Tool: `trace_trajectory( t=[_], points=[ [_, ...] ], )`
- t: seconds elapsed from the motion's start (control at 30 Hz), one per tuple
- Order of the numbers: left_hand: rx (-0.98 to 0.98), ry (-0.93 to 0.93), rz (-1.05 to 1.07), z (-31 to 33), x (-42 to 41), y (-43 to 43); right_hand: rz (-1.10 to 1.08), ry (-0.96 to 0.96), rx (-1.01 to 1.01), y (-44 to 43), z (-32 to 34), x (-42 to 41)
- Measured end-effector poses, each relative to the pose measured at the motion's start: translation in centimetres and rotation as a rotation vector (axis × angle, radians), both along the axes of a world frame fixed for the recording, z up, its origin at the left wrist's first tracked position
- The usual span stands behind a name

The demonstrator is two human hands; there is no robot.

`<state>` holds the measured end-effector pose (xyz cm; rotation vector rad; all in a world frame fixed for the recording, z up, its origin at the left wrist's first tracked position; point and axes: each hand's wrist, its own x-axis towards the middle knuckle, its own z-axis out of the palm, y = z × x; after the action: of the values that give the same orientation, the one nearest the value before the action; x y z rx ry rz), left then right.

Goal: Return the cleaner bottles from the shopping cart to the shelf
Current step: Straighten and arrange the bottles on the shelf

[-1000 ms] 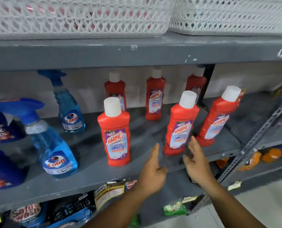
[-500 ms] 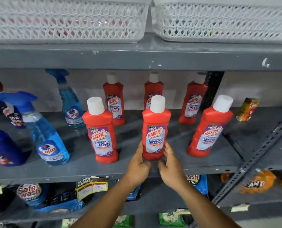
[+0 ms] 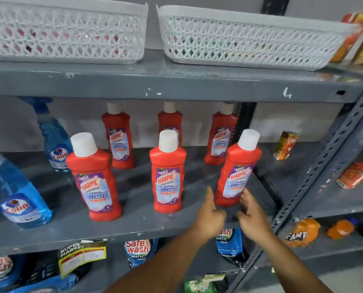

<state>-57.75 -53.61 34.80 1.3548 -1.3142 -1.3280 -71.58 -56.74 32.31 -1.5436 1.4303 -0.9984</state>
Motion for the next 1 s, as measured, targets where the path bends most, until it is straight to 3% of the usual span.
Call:
trace_trajectory(
  t=[0.2,0.33,0.37,0.43,0.5,0.6,0.67,0.73,0.83,0.9,1.0],
  points=[
    [-0.068,-0.145,0.017,-0.3,-2.2,-0.4,0.009,0.09,-0.051,-1.0,-0.4,-2.0],
    [-0.082,-0.138,0.069,-0.1,0.3,3.4,-0.301,0.179,-0.204,2.3,-1.4,-0.3],
    [-0.129,-0.115,0.129,-0.6,2.0,5.4,-0.285,0.175,-0.199,3.3,-1.8,1.2],
    [-0.257,-0.091,0.323,-2.2,6.8,10.0,-0.068,0.093,-0.037,4.4,-2.3,5.3],
    [-0.33,-0.066,0.641,-3.4,12.7,14.5,0.215,0.173,0.096,6.6,-1.9,10.0],
    [-0.345,-0.147,0.988,-3.3,22.1,18.9,0.445,0.053,-0.222,11.0,-0.9,17.8],
    [-0.307,-0.205,1.141,-2.7,28.4,19.5,0.672,0.096,-0.357,12.9,-0.3,22.9],
    [-0.227,-0.3,1.145,-2.3,33.6,18.7,0.747,0.074,-0.344,12.9,0.2,29.2],
    [-0.142,-0.408,0.976,-1.9,38.4,16.7,0.667,0.133,-0.242,11.9,0.8,37.5],
    [-0.096,-0.389,0.825,-1.7,40.5,15.4,0.552,0.188,-0.156,11.2,0.4,41.8],
    [-0.09,-0.287,0.616,-1.0,41.7,14.5,0.42,0.109,-0.067,11.6,0.0,45.1]
  ],
)
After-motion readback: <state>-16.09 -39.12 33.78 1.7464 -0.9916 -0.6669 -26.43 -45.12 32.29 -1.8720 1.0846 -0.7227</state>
